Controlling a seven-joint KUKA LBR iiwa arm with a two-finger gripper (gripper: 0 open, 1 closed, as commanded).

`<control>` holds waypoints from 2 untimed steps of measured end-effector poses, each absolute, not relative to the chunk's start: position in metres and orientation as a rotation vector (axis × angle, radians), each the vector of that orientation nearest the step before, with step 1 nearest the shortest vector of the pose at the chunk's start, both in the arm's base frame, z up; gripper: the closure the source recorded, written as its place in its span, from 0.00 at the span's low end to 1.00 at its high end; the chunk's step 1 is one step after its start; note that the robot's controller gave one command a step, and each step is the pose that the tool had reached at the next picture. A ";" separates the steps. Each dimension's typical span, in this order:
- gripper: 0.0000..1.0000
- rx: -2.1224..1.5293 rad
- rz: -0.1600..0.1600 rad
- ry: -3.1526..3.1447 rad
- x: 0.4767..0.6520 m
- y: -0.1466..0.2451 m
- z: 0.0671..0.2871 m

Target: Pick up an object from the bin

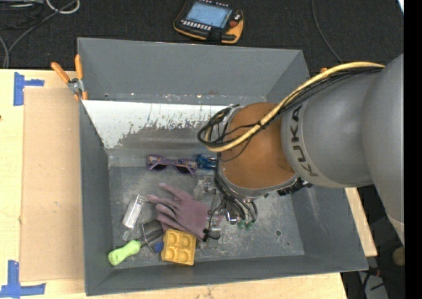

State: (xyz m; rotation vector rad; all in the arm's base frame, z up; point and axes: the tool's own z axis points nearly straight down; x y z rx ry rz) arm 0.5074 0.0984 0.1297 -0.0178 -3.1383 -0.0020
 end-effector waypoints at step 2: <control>0.00 0.023 -0.001 -3.145 0.506 0.102 0.120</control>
Offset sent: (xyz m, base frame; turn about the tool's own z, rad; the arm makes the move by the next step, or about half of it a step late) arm -0.0144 0.0213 -0.0597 -0.1278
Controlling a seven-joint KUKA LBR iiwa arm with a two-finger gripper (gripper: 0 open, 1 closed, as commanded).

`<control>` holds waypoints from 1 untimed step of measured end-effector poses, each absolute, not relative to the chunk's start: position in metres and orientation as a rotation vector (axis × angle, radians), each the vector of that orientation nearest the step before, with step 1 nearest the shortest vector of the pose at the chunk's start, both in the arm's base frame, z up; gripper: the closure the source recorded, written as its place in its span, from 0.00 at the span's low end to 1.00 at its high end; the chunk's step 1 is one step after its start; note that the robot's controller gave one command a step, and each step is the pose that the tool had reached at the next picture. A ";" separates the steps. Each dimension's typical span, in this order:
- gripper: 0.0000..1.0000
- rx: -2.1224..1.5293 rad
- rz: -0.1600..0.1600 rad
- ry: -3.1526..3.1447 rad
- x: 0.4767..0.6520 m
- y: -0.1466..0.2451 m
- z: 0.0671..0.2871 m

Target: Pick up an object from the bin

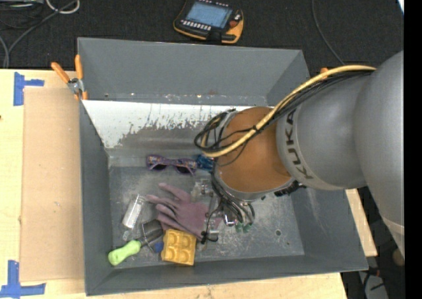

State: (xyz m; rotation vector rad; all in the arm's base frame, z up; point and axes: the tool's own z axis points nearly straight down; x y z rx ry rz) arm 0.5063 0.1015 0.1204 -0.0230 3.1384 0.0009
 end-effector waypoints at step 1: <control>0.00 -0.089 -0.002 3.155 0.503 0.107 0.113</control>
Offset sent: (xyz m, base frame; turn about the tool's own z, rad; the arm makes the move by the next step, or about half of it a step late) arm 0.0344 0.0152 -0.0161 -0.3144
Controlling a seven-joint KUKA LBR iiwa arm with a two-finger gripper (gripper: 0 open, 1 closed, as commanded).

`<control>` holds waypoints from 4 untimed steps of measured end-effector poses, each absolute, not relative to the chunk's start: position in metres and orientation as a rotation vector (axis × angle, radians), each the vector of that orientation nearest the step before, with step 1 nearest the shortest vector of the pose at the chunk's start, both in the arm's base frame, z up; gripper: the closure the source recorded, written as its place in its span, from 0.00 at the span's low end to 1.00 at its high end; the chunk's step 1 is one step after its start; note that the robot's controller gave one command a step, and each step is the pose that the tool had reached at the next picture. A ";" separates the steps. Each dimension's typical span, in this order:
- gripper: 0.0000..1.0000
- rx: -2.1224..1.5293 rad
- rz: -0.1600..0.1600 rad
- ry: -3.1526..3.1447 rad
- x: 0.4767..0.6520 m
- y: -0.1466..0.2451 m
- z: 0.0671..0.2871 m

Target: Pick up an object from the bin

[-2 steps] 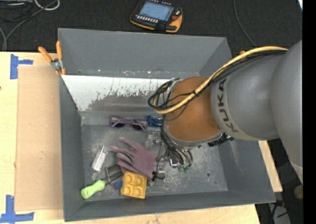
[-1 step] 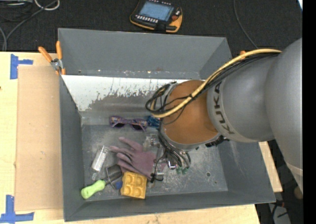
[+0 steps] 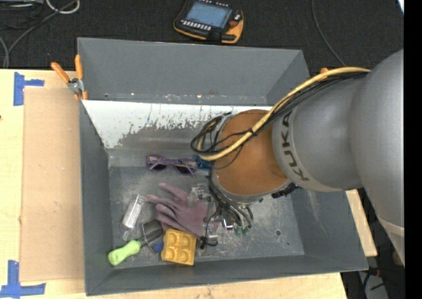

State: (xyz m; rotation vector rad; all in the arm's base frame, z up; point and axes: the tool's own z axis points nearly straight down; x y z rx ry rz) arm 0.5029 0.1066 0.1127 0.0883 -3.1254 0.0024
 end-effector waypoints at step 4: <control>1.00 0.715 -0.003 -3.074 0.477 0.143 0.072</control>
Offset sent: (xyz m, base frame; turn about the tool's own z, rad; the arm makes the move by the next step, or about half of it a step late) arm -0.0062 -0.0036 -0.0426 -0.1820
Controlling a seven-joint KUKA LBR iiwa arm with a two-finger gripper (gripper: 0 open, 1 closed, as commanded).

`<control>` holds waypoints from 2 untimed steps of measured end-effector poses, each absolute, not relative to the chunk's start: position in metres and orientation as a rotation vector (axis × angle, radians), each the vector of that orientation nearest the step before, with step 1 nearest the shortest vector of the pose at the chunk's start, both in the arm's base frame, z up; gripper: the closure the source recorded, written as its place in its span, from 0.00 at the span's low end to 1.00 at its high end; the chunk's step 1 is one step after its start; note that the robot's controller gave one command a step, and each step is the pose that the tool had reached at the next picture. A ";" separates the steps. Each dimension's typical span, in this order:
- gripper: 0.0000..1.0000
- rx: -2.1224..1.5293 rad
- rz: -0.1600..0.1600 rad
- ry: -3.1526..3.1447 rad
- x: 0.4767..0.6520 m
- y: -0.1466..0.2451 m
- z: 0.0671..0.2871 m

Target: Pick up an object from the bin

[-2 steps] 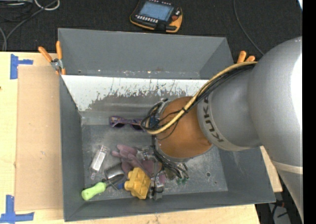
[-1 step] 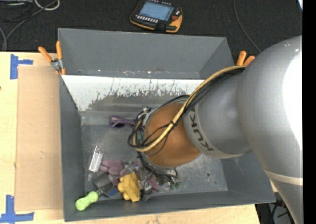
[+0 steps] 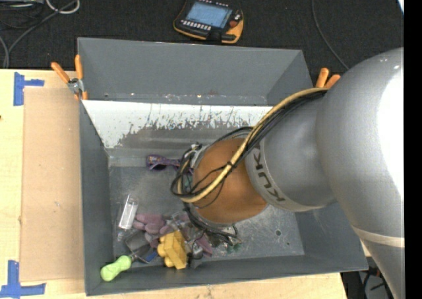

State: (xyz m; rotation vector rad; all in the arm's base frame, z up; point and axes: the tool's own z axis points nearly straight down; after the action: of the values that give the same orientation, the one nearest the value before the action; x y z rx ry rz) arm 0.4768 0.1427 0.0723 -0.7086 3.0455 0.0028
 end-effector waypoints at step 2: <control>1.00 -0.753 0.002 3.041 0.482 0.152 0.177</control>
Offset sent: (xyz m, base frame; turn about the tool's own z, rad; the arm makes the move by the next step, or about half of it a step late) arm 0.0054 0.0091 0.1025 -0.0303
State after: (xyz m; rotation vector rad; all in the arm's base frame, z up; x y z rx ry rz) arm 0.4818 0.1518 0.1767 -0.7531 3.0410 0.0017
